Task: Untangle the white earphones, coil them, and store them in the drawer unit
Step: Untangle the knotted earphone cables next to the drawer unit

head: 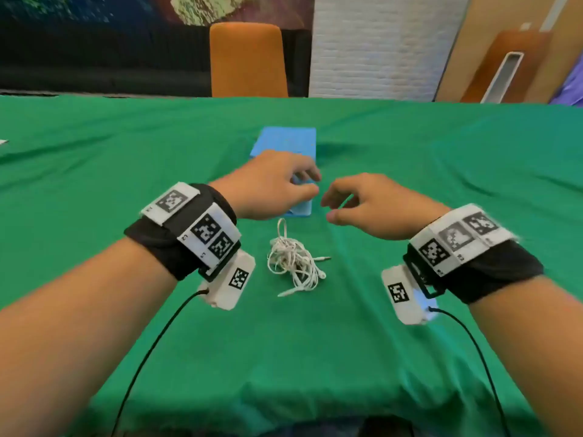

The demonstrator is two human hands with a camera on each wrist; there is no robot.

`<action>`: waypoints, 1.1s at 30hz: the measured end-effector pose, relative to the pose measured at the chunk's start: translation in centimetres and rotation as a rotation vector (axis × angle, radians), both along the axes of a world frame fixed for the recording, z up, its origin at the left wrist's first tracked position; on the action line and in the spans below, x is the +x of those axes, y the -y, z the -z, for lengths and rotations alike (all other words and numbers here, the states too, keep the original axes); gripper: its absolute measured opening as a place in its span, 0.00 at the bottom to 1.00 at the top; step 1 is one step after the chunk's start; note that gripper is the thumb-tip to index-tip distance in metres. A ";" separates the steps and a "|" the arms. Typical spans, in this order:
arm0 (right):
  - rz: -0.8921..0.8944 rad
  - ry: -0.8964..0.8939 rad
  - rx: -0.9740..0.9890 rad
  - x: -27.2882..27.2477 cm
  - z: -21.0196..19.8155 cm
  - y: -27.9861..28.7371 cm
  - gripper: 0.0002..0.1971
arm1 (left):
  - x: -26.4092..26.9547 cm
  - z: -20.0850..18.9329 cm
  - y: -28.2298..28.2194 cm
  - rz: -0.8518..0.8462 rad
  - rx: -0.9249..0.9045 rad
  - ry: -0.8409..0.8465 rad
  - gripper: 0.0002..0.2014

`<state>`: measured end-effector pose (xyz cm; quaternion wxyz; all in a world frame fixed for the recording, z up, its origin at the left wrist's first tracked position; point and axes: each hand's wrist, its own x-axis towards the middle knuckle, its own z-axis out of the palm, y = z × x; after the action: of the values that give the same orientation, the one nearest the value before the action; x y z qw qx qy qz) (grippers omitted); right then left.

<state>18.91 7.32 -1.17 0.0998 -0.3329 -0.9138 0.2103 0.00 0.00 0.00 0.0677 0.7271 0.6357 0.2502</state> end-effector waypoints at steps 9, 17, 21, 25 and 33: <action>0.021 0.175 -0.140 0.1 8.0 3.6 0.29 | 0.2 9.9 3.0 -0.103 -0.536 -0.191 0.42; 0.058 0.162 -0.156 -2.3 9.1 1.4 0.25 | -0.3 11.0 0.6 -0.135 -0.418 -0.185 0.24; 0.030 0.046 -0.251 -3.2 8.2 -1.2 0.22 | -2.0 9.8 -1.1 -0.118 -0.381 0.080 0.16; 0.007 -0.231 -0.422 -3.5 7.9 -3.8 0.21 | -4.0 9.7 -2.3 -0.005 -0.379 0.645 0.23; -0.020 -0.544 -0.648 -4.5 9.8 -6.5 0.26 | -5.4 12.5 -5.0 0.061 -0.339 1.262 0.20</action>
<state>14.37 13.81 -11.00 0.2253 -0.2708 -0.7440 0.5678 -5.44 5.02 -12.48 0.5486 0.4377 0.4835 0.5232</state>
